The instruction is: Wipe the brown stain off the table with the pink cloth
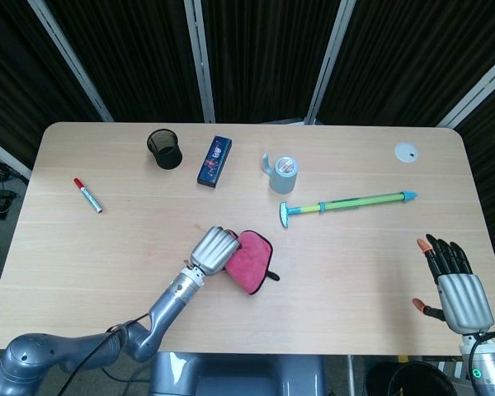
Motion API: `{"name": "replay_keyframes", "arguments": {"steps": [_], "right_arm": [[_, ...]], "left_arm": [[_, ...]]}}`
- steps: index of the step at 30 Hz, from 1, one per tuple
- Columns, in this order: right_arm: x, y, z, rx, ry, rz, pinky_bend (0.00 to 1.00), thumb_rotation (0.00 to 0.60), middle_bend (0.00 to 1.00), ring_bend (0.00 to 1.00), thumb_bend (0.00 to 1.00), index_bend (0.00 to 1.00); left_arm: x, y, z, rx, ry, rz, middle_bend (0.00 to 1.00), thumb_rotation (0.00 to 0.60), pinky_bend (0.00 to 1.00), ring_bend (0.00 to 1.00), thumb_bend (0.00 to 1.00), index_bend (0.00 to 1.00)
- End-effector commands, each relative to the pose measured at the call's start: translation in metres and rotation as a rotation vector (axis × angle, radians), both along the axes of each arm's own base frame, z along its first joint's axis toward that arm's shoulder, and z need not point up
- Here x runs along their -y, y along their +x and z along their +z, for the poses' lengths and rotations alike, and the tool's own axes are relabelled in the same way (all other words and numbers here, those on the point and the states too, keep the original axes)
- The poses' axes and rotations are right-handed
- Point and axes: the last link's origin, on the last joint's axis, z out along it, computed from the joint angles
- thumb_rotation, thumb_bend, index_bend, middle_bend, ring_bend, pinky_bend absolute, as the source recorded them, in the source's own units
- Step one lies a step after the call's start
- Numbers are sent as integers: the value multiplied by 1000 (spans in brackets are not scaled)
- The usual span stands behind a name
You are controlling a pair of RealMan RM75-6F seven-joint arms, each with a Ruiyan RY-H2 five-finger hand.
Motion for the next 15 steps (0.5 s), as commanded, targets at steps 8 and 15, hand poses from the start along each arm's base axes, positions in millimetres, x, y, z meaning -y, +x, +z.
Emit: {"name": "replay_keyframes", "arguments": {"steps": [8, 15], "right_arm": [[2, -2, -1, -8, 1, -10, 0, 600, 0, 0, 0, 0], [3, -3, -3, -17, 6, -16, 0, 600, 0, 0, 0, 0]], "left_arm": [[-39, -21, 12, -54, 80, 61, 703, 600, 609, 614, 413, 861], [-57, -50, 27, -106, 129, 102, 703, 600, 610, 614, 413, 861]]}}
